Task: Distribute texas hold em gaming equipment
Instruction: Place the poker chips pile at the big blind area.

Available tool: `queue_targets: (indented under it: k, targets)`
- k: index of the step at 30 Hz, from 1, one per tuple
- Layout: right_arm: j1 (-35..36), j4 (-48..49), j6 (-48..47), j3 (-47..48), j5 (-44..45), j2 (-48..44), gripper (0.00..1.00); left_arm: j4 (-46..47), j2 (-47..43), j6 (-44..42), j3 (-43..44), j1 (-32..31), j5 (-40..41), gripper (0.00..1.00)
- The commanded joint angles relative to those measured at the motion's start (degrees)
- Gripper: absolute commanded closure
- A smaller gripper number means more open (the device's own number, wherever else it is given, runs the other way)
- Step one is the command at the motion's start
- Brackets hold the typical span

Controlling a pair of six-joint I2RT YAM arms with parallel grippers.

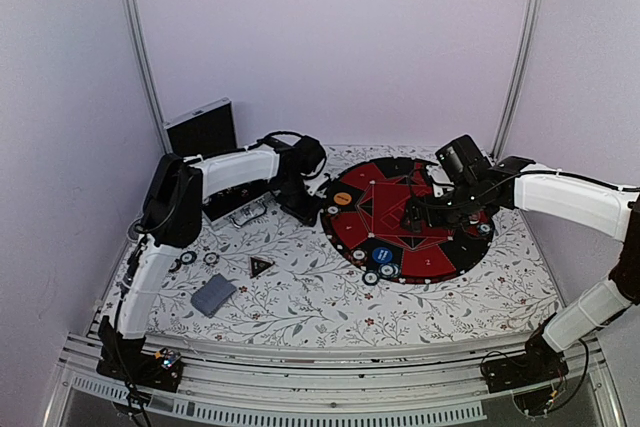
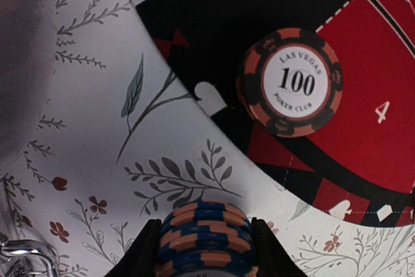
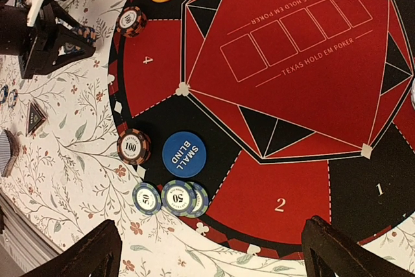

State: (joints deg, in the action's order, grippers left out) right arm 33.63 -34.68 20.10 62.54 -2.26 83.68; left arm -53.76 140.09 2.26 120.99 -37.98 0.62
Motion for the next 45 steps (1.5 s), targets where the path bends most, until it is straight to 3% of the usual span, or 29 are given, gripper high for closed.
queue_targets:
  k: [1,14,24,39,45]
  targets:
    - [-0.05,0.15,0.41,-0.97,-0.55,-1.52,0.01,-3.64,3.21,-1.63,6.45,-0.02,0.93,1.00]
    - [0.00,0.35,0.66,-1.64,-1.23,-1.22,0.01,-7.76,11.18,-2.58,15.20,-0.04,5.22,0.99]
    - [-0.05,0.40,0.82,-1.47,-1.85,-0.53,0.01,-6.65,12.15,-2.83,15.26,0.00,7.54,0.64]
    - [-0.10,0.40,0.91,-1.37,-2.53,-0.69,0.01,-3.73,10.49,-3.41,14.98,0.02,7.53,0.45]
    - [-0.01,0.40,1.07,-1.31,-2.82,-1.73,0.01,-2.32,8.00,-3.15,14.99,0.01,7.15,0.43]
